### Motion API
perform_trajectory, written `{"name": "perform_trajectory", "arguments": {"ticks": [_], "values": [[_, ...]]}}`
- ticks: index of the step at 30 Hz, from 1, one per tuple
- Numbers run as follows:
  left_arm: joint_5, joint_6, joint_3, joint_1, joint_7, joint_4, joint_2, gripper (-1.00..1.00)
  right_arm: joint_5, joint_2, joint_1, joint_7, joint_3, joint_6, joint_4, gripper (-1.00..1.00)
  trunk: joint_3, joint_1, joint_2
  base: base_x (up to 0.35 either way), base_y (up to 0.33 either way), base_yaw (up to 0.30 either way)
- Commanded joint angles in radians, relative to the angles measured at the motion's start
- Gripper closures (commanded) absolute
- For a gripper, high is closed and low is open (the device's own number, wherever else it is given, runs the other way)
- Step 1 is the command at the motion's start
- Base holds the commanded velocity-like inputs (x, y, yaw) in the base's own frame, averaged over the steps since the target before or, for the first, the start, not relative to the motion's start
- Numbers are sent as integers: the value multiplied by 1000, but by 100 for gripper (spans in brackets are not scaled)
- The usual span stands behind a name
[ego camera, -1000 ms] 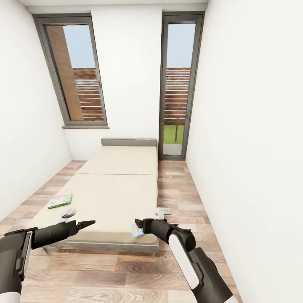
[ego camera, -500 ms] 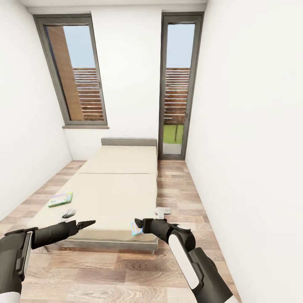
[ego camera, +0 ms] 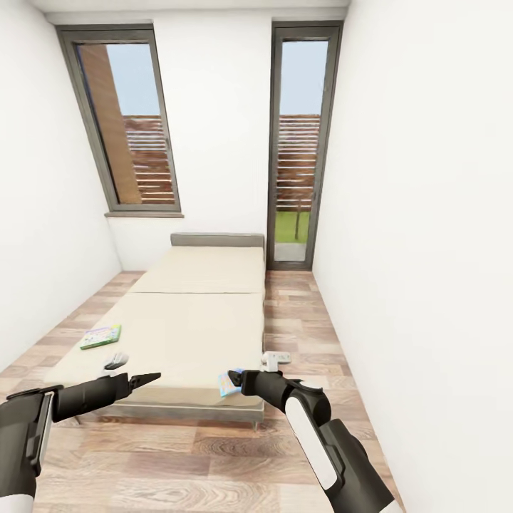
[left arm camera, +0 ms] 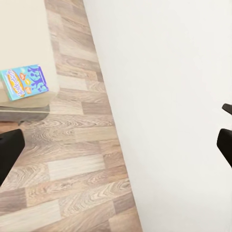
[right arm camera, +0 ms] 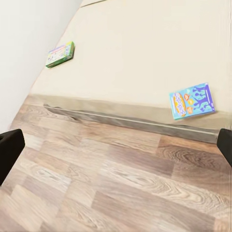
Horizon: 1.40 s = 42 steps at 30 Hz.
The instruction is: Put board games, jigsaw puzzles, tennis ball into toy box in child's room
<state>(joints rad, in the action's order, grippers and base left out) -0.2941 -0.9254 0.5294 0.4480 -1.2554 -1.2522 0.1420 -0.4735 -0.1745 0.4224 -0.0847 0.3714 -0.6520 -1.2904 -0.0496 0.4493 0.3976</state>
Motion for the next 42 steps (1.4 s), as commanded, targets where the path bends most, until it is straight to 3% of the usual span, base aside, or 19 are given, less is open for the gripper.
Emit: {"name": "perform_trajectory", "arguments": {"ticks": [1,11,15,19,24,26,28,30,34,38,42], "values": [[-11,-9,2,1,-10,-1,-1,-100,-9,0,1,-9,0,-4,-1,-100,-2,1,2,-1,-205,0],[-11,-9,4,1,-9,-1,0,-100,-10,0,1,-17,0,-6,7,-100,-2,1,2,0,-169,0],[-11,-10,14,1,-15,-1,2,-100,-13,0,4,-19,-1,-3,68,-100,-2,1,2,0,-18,0],[-9,-18,44,1,-32,-1,6,-100,-20,0,13,-21,-4,3,158,-100,-2,1,2,0,-5,0],[-8,-36,117,3,-88,-1,27,-100,-33,0,19,-26,-13,97,233,-100,-2,1,2,0,-1,0],[-9,-51,126,3,-135,-1,38,-100,-58,0,20,-29,-19,123,260,-100,-2,1,2,0,0,0],[-10,-61,130,3,-195,-1,48,-100,-109,0,20,-29,-30,139,288,-100,-2,1,2,0,0,0],[-15,-68,131,3,-283,-1,55,-100,-203,0,21,-28,-63,158,324,-100,-2,1,2,0,0,0],[-20,-71,132,3,-315,0,59,-100,-341,0,20,-18,-134,198,372,-100,-2,1,2,0,0,0],[-18,-70,130,2,-315,-1,60,-100,-387,0,10,20,-176,224,390,-100,-2,1,2,0,0,0],[-17,-69,128,2,-315,-1,59,-100,-393,0,9,53,-188,234,395,-100,-2,1,2,0,0,0]]}}
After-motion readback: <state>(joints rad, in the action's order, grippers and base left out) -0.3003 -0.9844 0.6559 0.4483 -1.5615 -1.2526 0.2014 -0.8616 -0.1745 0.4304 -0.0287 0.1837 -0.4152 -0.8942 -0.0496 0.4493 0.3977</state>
